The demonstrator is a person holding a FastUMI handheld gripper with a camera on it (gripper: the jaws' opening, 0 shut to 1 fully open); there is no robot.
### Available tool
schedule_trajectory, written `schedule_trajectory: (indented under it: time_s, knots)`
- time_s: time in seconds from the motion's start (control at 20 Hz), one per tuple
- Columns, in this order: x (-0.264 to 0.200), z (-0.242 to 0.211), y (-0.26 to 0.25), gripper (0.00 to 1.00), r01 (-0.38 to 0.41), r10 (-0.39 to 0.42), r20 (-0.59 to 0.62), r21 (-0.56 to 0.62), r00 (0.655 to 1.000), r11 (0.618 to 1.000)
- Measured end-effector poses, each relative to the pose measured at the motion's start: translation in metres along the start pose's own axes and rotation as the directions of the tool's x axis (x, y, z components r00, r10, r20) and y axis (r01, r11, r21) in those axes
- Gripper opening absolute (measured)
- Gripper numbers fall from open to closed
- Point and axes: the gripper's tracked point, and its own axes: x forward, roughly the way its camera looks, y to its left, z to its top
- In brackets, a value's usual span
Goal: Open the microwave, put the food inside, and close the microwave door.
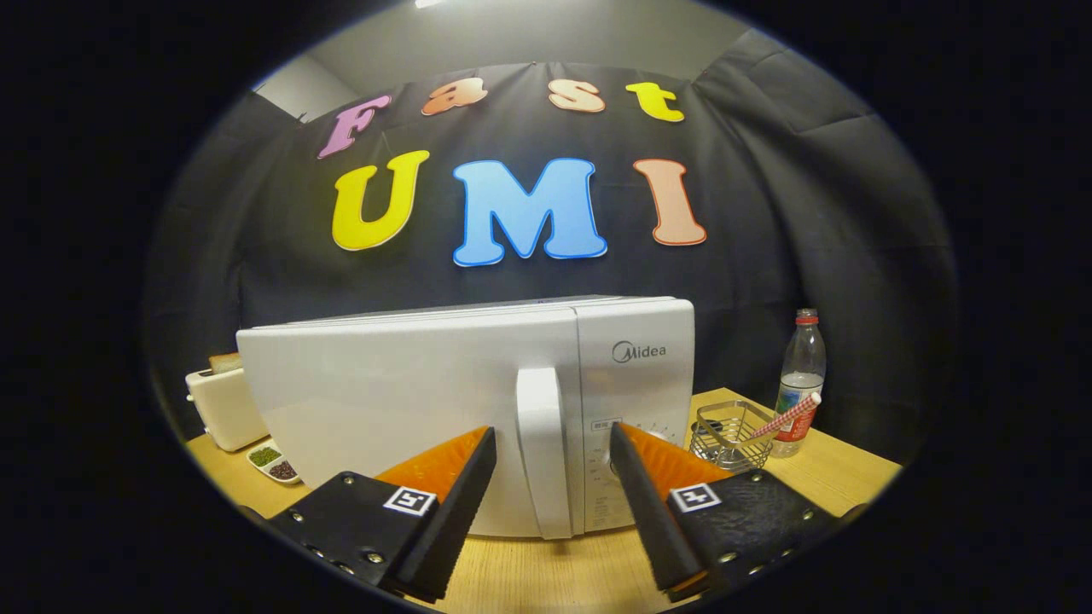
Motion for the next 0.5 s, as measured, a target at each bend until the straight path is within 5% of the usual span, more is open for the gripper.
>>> schedule_trajectory:
  time_s: [0.05,0.15,0.25,0.5]
  knots:
    - [0.0022,-0.006,0.001,0.74,-0.006,0.006,-0.015,0.008,1.0,1.0]
    - [0.0025,-0.0146,0.0063,0.73,-0.017,0.017,-0.041,0.009,0.999,1.0]
    - [0.0036,-0.0121,0.0031,0.33,0.001,-0.001,-0.026,-0.021,1.0,1.0]
    - [0.0004,-0.0105,0.0035,0.2,-0.013,0.012,-0.043,-0.033,0.999,0.999]
